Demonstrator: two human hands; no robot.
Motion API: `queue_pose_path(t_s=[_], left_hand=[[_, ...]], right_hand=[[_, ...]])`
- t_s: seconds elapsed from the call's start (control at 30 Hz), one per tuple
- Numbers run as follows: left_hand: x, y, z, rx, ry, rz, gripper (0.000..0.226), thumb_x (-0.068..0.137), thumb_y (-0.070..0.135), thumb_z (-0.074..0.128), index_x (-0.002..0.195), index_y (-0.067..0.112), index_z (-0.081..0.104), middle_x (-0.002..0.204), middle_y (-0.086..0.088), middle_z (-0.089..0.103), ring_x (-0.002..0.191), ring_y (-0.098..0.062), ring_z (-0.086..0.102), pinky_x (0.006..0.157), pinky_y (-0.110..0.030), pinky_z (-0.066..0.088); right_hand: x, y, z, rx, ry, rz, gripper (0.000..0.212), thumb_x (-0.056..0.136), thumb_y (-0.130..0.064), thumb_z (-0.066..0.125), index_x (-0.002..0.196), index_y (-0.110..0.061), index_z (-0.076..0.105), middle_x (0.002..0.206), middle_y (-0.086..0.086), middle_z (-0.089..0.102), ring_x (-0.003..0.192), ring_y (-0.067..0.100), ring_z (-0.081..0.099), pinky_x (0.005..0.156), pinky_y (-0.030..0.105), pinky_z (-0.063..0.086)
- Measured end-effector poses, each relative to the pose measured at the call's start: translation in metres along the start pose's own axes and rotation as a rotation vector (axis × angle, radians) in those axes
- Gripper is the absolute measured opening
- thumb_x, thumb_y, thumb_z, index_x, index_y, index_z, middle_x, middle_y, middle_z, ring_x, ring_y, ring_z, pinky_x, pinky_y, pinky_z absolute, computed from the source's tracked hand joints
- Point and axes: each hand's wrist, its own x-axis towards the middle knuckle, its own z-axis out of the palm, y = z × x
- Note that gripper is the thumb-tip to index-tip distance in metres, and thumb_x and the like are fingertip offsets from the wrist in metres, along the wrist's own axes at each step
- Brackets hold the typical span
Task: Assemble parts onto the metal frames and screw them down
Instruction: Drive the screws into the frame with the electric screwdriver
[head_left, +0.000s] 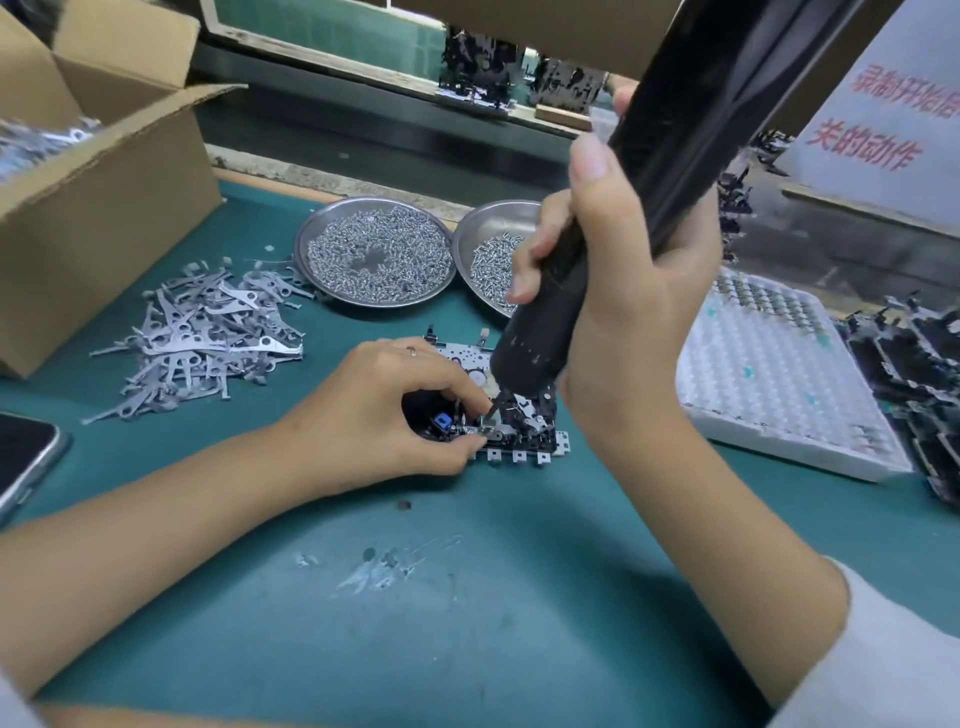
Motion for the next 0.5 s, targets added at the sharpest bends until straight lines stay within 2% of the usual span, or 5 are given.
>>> queue_pose_path(t_s=[0.1,0.3,0.4,0.5], left_hand=[[0.0004,0.0014,-0.0001,0.002,0.007,0.021,0.036,0.062,0.019,0.080,0.079,0.041,0.058,0.066,0.030,0.057,0.075,0.010,0.053,0.072,-0.005,0.037],[0.0008,0.0014,-0.0001,-0.019,-0.004,0.010,0.036,0.062,0.021,0.078,0.076,0.043,0.055,0.065,0.025,0.056,0.072,0.006,0.052,0.071,-0.009,0.039],[0.0008,0.0008,0.0004,-0.021,-0.011,0.006,0.030,0.062,0.022,0.078,0.075,0.038,0.057,0.066,0.023,0.057,0.073,0.003,0.053,0.071,-0.011,0.040],[0.0007,0.0007,0.0005,-0.027,-0.004,0.006,0.032,0.061,0.022,0.078,0.075,0.042,0.056,0.068,0.023,0.058,0.075,-0.001,0.054,0.072,-0.011,0.041]], right_hand=[[-0.0049,0.0036,0.0014,0.029,-0.001,0.017,0.016,0.086,-0.010,0.057,0.089,-0.010,0.042,0.054,0.007,0.046,0.036,0.020,0.045,0.042,0.022,0.037],[-0.0089,0.0085,0.0021,0.025,-0.019,0.021,0.016,0.087,-0.011,0.057,0.094,-0.018,0.045,0.053,0.002,0.046,0.036,0.018,0.044,0.043,0.023,0.038],[-0.0103,0.0104,0.0019,0.009,-0.022,0.029,0.015,0.087,-0.010,0.057,0.093,-0.015,0.044,0.053,0.002,0.047,0.037,0.019,0.044,0.043,0.023,0.038],[-0.0105,0.0106,0.0021,0.017,-0.021,0.022,0.015,0.086,-0.010,0.057,0.093,-0.016,0.044,0.053,0.002,0.047,0.037,0.019,0.044,0.043,0.022,0.038]])
